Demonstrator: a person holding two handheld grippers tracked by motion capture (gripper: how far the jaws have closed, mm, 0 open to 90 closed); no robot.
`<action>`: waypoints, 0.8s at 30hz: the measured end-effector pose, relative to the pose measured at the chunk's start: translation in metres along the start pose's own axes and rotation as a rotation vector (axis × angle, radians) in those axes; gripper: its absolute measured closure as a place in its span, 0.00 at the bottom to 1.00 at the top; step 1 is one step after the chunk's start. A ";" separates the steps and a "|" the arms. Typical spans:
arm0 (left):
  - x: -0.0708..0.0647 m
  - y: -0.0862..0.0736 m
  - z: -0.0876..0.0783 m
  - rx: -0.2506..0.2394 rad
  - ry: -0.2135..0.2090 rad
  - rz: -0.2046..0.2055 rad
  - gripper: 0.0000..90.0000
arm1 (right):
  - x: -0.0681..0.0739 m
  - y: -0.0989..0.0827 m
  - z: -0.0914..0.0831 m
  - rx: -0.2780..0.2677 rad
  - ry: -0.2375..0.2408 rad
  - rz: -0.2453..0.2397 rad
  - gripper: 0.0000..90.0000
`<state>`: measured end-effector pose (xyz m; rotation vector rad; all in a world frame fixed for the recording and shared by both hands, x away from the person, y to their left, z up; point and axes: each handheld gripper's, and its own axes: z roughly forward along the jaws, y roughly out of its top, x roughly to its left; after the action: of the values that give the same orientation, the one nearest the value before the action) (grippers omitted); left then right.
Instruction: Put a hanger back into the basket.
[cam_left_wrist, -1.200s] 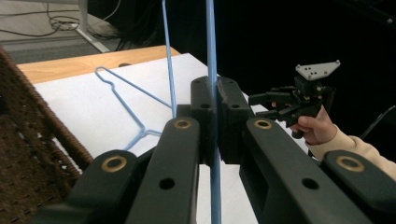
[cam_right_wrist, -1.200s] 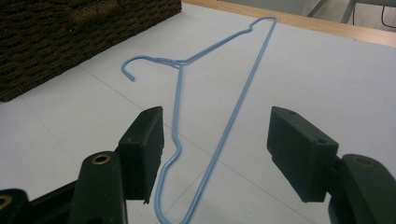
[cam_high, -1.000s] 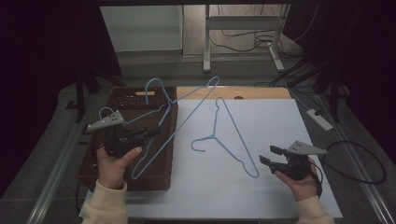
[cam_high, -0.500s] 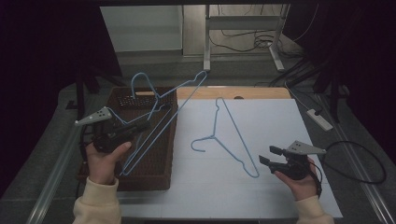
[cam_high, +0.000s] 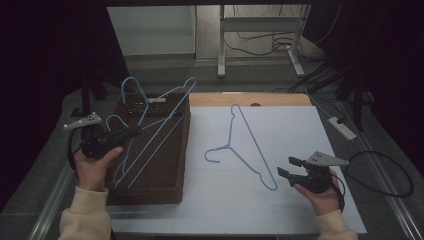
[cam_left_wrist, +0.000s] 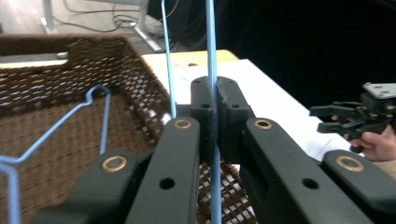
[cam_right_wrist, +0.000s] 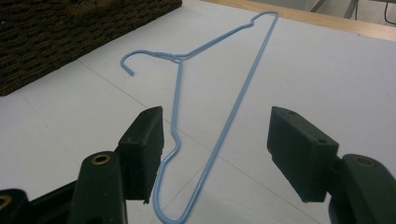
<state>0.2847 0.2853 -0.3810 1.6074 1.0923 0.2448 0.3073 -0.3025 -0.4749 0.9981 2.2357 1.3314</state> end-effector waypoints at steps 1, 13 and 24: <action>0.003 -0.001 -0.001 0.005 0.006 -0.003 0.96 | 0.000 0.000 0.001 0.002 -0.001 -0.003 0.41; 0.024 -0.008 0.001 0.079 0.058 -0.006 0.96 | 0.002 -0.001 0.003 0.012 0.000 -0.005 0.41; 0.029 -0.014 0.013 0.152 0.073 0.010 0.96 | 0.002 -0.001 0.003 0.013 0.000 -0.007 0.41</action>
<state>0.3012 0.2976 -0.4084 1.7509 1.1821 0.2336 0.3075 -0.2994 -0.4770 0.9937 2.2489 1.3150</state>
